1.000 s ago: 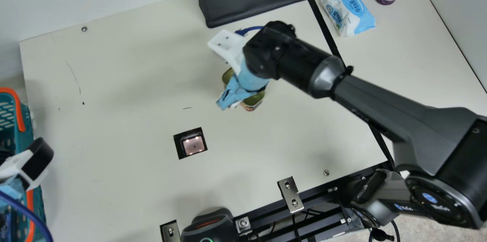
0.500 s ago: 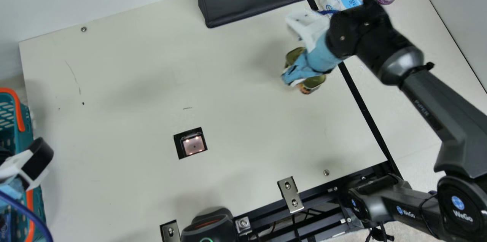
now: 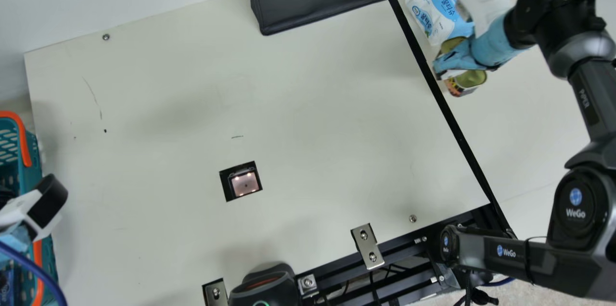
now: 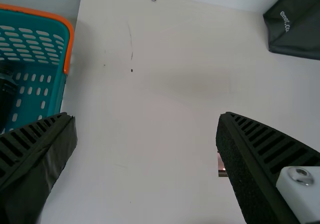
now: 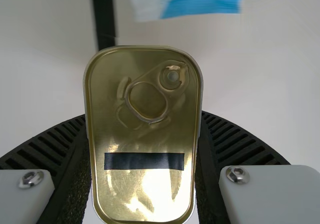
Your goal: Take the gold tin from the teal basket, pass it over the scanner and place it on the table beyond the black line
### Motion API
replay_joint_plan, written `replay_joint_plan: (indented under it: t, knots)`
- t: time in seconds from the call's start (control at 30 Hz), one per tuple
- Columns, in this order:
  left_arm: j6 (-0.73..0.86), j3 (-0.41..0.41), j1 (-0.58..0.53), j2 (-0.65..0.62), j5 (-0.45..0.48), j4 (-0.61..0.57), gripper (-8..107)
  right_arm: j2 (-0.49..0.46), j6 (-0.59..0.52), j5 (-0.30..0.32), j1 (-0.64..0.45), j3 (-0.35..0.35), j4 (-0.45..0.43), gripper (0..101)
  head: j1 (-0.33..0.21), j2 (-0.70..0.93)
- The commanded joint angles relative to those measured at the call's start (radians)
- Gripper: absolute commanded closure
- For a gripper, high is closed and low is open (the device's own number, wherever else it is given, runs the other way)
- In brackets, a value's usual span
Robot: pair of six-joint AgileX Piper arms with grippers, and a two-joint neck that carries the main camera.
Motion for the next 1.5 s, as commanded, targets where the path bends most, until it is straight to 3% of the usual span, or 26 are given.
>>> replay_joint_plan:
  t: [0.0,0.57,1.0,1.33,1.47]
  knots:
    - [0.000,0.000,0.000,0.000,0.000,0.000,9,0.016,-0.022,-0.007,-0.063,-0.015,-0.002,101,-0.029,-0.002]
    - [0.000,0.000,0.000,0.000,0.000,0.000,9,0.162,-0.153,-0.090,-0.253,-0.140,0.022,101,-0.029,-0.002]
    - [0.000,0.000,0.000,0.000,0.000,0.000,9,0.289,-0.245,-0.172,-0.321,-0.239,0.053,101,-0.029,-0.002]
    - [0.000,0.000,0.000,0.000,0.000,0.000,9,0.351,-0.337,-0.205,-0.336,-0.275,0.070,101,-0.029,-0.002]
    - [0.000,0.000,0.000,0.000,0.000,0.000,9,0.360,-0.374,-0.209,-0.341,-0.278,0.081,88,-0.029,-0.002]
